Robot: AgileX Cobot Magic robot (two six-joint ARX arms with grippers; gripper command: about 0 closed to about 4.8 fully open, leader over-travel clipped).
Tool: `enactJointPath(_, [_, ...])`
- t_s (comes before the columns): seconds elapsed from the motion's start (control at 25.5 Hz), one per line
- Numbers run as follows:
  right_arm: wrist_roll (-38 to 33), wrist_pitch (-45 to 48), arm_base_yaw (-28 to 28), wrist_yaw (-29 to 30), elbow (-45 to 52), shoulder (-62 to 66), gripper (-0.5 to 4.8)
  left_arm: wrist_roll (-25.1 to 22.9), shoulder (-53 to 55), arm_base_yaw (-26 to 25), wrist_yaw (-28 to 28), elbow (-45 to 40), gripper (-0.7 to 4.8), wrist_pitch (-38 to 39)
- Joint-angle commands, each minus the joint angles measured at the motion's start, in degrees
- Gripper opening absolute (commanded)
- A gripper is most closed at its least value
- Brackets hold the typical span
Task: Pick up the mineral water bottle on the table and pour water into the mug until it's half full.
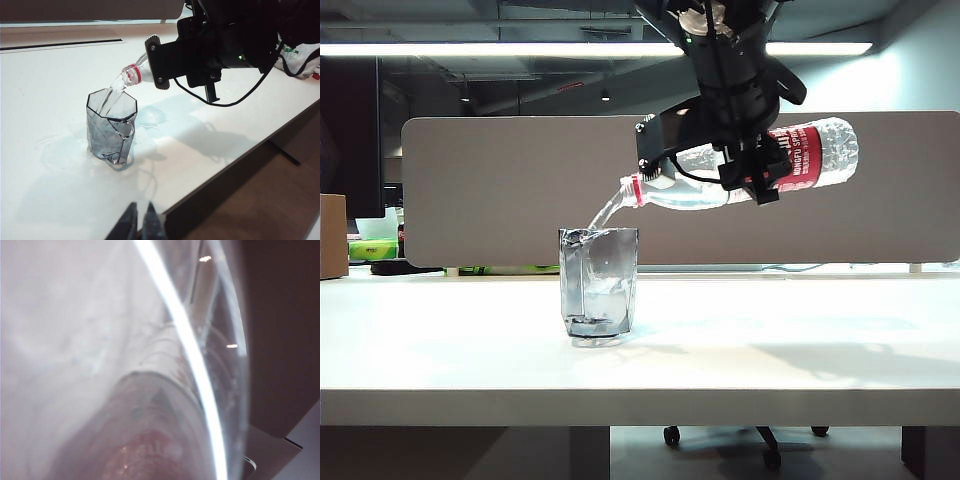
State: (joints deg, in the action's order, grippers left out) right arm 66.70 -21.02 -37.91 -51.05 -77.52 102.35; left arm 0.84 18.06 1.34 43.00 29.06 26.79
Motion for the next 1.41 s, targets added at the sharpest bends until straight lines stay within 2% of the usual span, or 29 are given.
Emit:
enactJointPath(0.04, [1.09,1.40,-0.17,-1.81,-0.50,-0.72,2.15,-0.37,0.02,0.04,0.11,0.13,0.21,-0.70])
enactJointPath(0.2, [0.59,1.66,-0.48,-1.53,-0.50,-0.72,2.15,-0.37,0.02,0.04,0.11,0.13,0.21,-0.70])
enactJointPath(0.47, [-25.83,0.09,-0.72,12.35,0.13,-0.72,2.15,-0.39,0.02,0.04,0.09,0.13,0.21,-0.72])
enactJointPath(0.55, [-32.63,0.70,-0.76,15.06,1.05,-0.72,2.15,-0.39,0.02,0.04,0.09,0.13,0.21,-0.72])
enactJointPath(0.74, [-43.30,8.74,-0.59,17.59,7.06,-0.72,2.15,-0.42,0.02,0.04,0.09,0.13,0.21,-0.70])
enactJointPath(0.86, [-51.65,18.25,0.11,21.84,12.85,-0.79,2.15,-0.39,0.02,0.04,0.09,0.13,0.21,-0.70])
enactJointPath(0.9, [-55.91,29.11,0.83,24.48,17.97,-0.77,2.14,-0.42,0.02,0.04,0.09,0.13,0.21,-0.70])
enactJointPath(1.1, [-60.74,56.92,2.40,30.95,29.00,-0.77,2.10,-0.39,0.02,0.04,0.09,0.13,0.21,-0.72])
enactJointPath(1.29, [-71.23,72.19,6.43,31.71,35.87,-0.46,2.09,-0.42,0.02,0.07,0.07,0.13,0.21,-0.70])
enactJointPath(1.41, [-71.23,73.72,8.81,33.16,36.22,0.76,2.10,-0.42,0.02,0.07,0.09,0.11,0.21,-0.68])
